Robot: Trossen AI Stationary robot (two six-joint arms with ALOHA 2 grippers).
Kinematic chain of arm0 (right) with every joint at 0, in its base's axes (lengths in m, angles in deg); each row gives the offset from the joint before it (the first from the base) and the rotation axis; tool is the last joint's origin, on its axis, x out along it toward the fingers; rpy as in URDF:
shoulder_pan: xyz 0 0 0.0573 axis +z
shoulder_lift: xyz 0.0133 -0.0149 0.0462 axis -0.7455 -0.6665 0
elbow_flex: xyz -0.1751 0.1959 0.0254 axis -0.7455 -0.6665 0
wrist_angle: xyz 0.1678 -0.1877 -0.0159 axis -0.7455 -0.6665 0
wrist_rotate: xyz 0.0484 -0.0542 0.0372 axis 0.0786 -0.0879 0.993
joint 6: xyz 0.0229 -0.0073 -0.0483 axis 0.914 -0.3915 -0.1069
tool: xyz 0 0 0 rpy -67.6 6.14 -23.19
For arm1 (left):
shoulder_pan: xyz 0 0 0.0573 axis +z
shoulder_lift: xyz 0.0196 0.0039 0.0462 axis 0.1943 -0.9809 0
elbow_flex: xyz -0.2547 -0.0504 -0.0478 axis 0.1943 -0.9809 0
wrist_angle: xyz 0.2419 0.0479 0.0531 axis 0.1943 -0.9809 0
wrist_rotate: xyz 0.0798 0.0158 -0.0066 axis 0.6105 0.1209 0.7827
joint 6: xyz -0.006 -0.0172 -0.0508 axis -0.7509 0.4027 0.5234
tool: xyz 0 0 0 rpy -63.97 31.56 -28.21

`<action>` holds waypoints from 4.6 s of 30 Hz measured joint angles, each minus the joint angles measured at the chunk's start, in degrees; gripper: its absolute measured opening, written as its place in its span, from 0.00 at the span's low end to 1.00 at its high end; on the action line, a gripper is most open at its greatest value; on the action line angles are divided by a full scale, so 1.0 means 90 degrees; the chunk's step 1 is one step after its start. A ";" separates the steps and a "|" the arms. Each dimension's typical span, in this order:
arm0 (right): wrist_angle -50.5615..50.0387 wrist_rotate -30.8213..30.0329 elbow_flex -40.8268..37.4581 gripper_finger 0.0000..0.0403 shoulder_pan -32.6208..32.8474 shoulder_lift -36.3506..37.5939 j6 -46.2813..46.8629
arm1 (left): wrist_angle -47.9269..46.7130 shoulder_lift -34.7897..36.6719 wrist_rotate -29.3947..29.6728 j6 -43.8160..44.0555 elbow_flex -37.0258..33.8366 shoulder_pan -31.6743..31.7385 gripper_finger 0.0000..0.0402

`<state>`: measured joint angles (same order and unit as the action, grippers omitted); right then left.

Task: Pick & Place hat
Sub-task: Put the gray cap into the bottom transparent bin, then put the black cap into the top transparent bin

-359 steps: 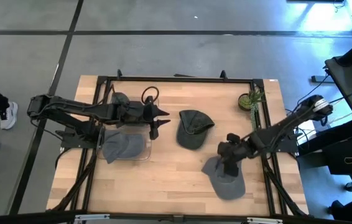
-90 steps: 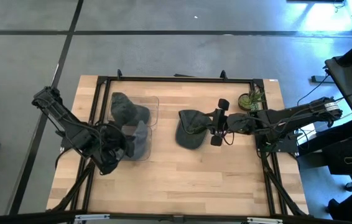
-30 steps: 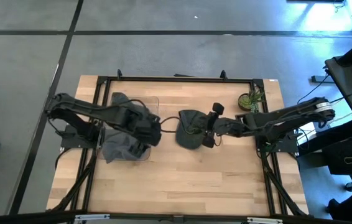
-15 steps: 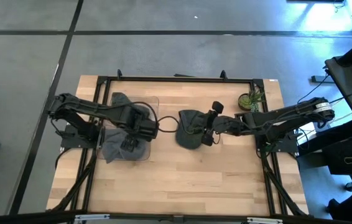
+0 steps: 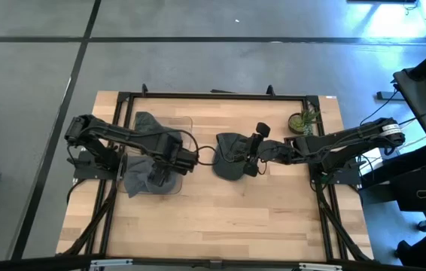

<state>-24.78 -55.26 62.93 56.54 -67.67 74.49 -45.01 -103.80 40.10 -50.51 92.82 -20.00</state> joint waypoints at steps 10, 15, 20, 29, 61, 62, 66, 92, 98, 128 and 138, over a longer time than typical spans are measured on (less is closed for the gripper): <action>-0.0004 0.0000 0.0000 0.45 0.0000 0.0000 -0.0054 | -0.0124 0.0047 -0.0067 0.0460 0.0707 0.0002 0.01; -0.0014 0.0000 0.0000 0.45 0.0001 0.0000 -0.0168 | -0.0129 0.0424 0.0273 0.1647 0.1134 0.0005 0.01; -0.0044 0.0000 0.0000 0.45 0.0001 0.0000 -0.0546 | -0.0229 0.0895 0.0519 0.3754 0.1071 0.0007 0.01; -0.0035 0.0000 0.0000 0.45 -0.0024 0.0000 -0.0914 | -0.0805 0.1387 0.0968 0.6923 0.0926 -0.0484 0.01; -0.0037 0.0012 0.0000 0.45 -0.0024 0.0000 -0.0976 | -0.0900 0.1818 -0.0255 0.8558 -0.1023 -0.0864 0.01; -0.0037 0.0015 0.0000 0.45 -0.0024 0.0000 -0.0976 | -0.0894 0.1810 -0.0209 0.8528 -0.1062 -0.0902 0.01; -0.0035 0.0029 0.0000 0.45 -0.0024 0.0000 -0.1004 | -0.0891 0.1787 0.0105 0.8222 -0.1588 -0.0978 0.01; -0.0032 0.0063 0.0000 0.45 -0.0024 0.0000 -0.1003 | -0.0908 0.1934 0.0166 0.7940 -0.1821 -0.0971 0.14; -0.0042 0.0065 0.0000 0.45 -0.0025 0.0000 -0.0937 | -0.0903 0.2215 0.0554 0.7956 -0.1398 -0.0971 0.28; -0.2951 0.0896 0.0000 0.45 -0.0026 -0.0789 0.6202 | 0.4367 0.1186 0.2567 0.2492 -0.1039 0.0377 0.42; -0.2120 0.1113 0.0000 0.45 0.0221 -0.1838 0.6935 | 0.4397 0.1249 0.2069 0.2407 -0.1039 0.0608 0.42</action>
<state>-43.86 -45.24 62.93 58.53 -84.22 136.90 -5.44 -92.56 58.73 -28.85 83.47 -14.53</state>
